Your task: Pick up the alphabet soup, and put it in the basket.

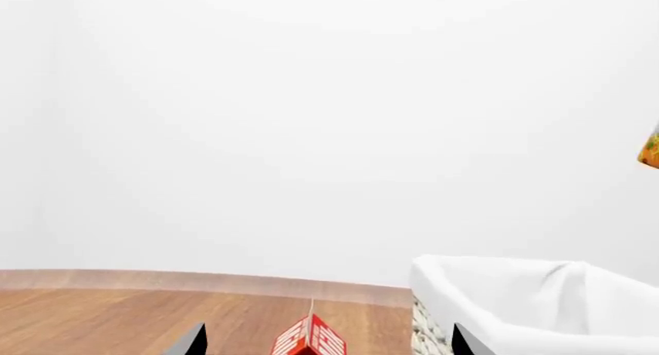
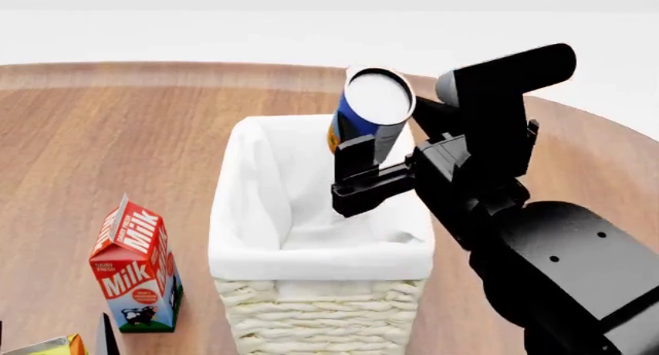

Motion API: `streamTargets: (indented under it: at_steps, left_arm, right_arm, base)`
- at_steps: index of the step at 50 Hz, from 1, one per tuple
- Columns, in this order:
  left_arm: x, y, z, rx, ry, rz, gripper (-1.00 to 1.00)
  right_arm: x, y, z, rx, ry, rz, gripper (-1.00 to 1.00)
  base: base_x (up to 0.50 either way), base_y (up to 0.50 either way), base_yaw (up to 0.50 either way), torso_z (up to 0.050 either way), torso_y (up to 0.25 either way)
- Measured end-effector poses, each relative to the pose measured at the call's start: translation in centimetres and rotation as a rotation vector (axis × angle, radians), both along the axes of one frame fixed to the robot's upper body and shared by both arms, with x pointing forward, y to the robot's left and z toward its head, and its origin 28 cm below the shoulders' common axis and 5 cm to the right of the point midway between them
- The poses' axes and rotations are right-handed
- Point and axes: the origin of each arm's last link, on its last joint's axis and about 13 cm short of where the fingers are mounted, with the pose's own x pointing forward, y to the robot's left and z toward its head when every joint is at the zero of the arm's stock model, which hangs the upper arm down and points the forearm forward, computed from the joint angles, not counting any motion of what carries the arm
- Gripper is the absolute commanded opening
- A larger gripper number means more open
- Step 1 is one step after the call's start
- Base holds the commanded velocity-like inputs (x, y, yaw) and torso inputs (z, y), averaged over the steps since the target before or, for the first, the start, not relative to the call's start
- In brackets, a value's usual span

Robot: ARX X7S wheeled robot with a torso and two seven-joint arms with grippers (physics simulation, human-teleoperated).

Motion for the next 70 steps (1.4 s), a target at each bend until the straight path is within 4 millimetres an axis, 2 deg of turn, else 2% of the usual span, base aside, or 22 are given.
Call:
streamTargets:
  at_steps: [17, 29, 45, 70]
  left_arm:
    - [-0.1, 0.1, 0.1, -0.005, 0.0, 0.001, 1.0]
    - [-0.1, 0.2, 0.2, -0.008, 0.001, 0.004, 1.0]
    - [-0.1, 0.2, 0.3, -0.01, 0.001, 0.005, 1.0]
    - [0.1, 0.3, 0.3, -0.008, 0.021, 0.025, 1.0]
  right_arm:
    - [4.8, 2.6, 1.3, -0.071, 0.11, -0.062, -1.0]
    - [7.0, 4.1, 1.3, -0.111, 0.189, -0.102, -1.0]
    - [8.7, 5.4, 1.2, -0.166, 0.292, -0.153, -1.0]
    - [9.0, 6.7, 1.5, -0.203, 0.336, -0.171, -1.0]
  base:
    - [0.0, 0.0, 0.0, 0.0, 0.001]
    - [0.0, 0.0, 0.0, 0.0, 0.001]
    - [0.0, 0.0, 0.0, 0.001, 0.001]
    - [0.0, 0.0, 0.0, 0.0, -0.003]
